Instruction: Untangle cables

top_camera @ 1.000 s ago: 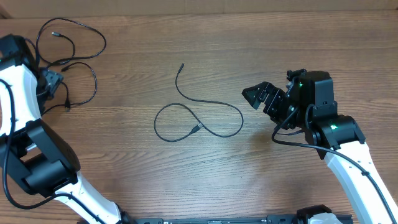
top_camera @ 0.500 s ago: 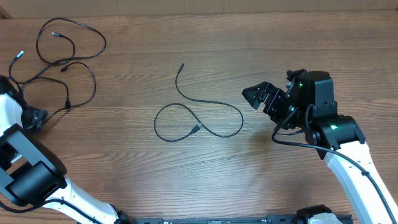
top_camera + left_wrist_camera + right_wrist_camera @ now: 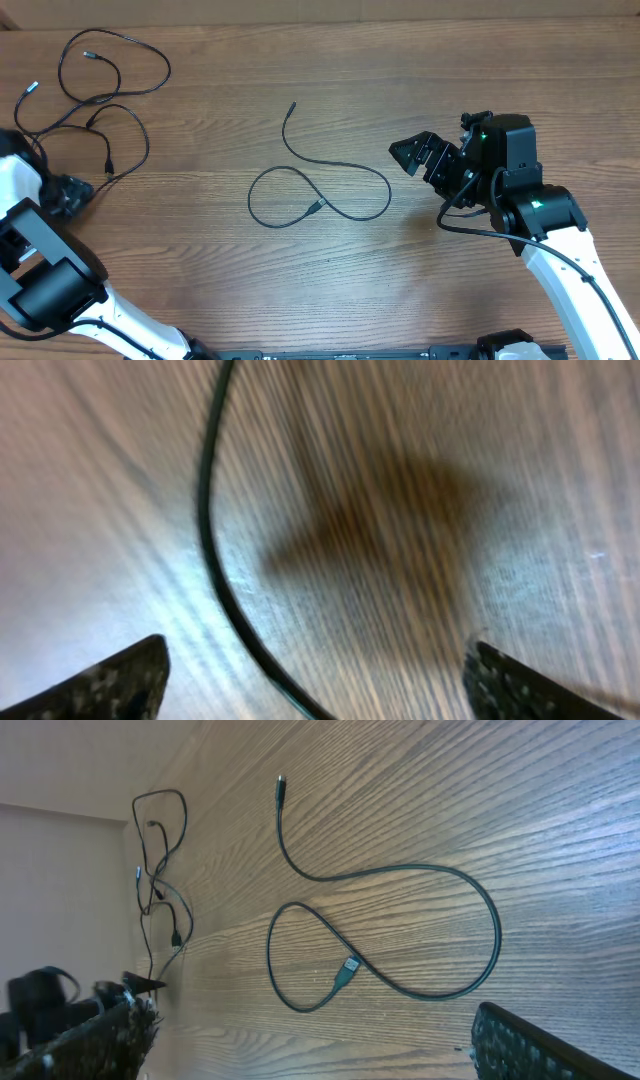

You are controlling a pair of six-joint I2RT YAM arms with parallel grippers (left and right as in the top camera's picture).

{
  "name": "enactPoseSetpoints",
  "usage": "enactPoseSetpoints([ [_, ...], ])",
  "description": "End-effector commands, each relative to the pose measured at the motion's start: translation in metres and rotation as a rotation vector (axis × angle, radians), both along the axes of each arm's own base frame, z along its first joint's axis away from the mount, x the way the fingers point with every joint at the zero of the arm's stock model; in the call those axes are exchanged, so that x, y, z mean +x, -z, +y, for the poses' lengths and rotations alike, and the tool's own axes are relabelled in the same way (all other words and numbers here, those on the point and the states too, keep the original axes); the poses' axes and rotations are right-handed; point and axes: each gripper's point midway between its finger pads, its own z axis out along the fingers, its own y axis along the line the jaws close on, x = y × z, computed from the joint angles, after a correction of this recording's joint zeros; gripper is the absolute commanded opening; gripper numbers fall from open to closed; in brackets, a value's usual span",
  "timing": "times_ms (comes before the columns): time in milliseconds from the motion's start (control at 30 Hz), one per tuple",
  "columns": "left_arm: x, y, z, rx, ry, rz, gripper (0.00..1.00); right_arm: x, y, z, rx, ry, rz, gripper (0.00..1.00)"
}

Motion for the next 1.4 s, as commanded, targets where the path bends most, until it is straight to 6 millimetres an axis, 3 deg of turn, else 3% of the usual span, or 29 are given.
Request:
enactPoseSetpoints([
  [0,0.018,-0.060,0.015,0.076,0.014,-0.079,1.00,0.001,-0.005,-0.002,-0.004,0.003,-0.020,1.00],
  [200,0.049,-0.133,-0.006,-0.002,0.064,-0.301,1.00,0.001,-0.005,-0.002,-0.004,0.003,-0.020,1.00],
  [300,0.073,-0.164,-0.028,-0.079,0.157,-0.482,0.99,0.001,-0.005,-0.002,-0.004,0.003,-0.020,1.00],
  [400,0.094,-0.180,-0.055,-0.173,0.269,-0.606,1.00,0.001,-0.005,-0.002,-0.004,0.003,-0.020,1.00],
  [500,0.116,-0.188,-0.098,-0.305,0.423,-0.696,1.00,0.001,-0.005,-0.002,-0.004,0.003,-0.020,1.00],
  [633,0.132,-0.179,-0.152,-0.351,0.638,-0.658,0.99,0.001,-0.005,-0.002,-0.004,0.003,-0.020,1.00],
  [800,0.142,-0.150,-0.233,-0.373,0.828,-0.522,1.00,0.001,-0.005,-0.002,-0.004,0.003,-0.020,1.00],
  [1000,0.139,-0.092,-0.315,-0.237,0.928,-0.314,1.00,0.001,-0.005,-0.002,-0.004,0.003,-0.020,1.00],
  [1200,0.137,-0.064,-0.376,-0.096,1.150,-0.268,1.00,0.001,-0.005,-0.002,-0.004,0.003,-0.020,1.00],
  [1367,0.136,-0.059,-0.418,-0.019,1.440,-0.258,0.94,0.001,-0.005,-0.002,-0.004,0.003,-0.020,1.00],
])
